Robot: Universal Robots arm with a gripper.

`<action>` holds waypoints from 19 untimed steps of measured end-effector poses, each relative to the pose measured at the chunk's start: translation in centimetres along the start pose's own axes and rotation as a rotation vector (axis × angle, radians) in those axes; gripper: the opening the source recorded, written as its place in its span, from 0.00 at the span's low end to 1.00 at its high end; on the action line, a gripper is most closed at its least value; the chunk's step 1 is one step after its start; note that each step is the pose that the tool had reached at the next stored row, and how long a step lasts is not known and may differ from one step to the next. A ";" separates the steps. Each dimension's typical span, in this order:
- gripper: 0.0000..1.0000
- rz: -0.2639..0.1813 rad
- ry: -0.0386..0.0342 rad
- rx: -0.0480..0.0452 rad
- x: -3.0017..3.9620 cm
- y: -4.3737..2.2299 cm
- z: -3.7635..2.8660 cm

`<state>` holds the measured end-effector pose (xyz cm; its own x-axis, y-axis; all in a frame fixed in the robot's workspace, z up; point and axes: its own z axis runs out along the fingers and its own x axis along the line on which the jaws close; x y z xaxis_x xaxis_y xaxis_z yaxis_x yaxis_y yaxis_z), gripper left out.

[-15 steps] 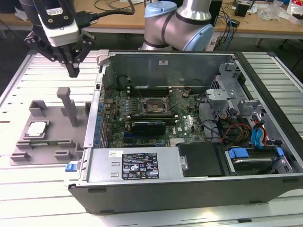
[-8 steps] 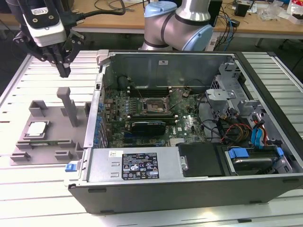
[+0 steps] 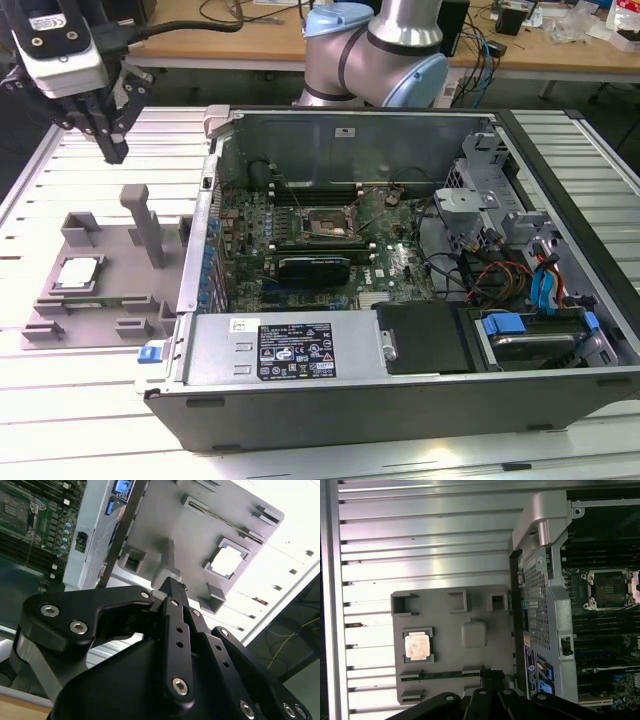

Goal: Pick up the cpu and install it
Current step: 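Reach for the cpu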

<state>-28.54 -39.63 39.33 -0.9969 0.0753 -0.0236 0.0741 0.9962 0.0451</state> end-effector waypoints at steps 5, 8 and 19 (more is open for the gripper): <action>0.11 0.000 -0.0008 -0.0001 2.36 -0.11 0.27; 0.11 0.000 -0.0009 -0.0001 3.14 -0.16 0.70; 0.11 0.000 -0.0008 -0.0001 5.34 -0.45 3.37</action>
<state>-33.80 -39.53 35.82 -0.9969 0.0751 -0.0244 0.0740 0.9962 0.0452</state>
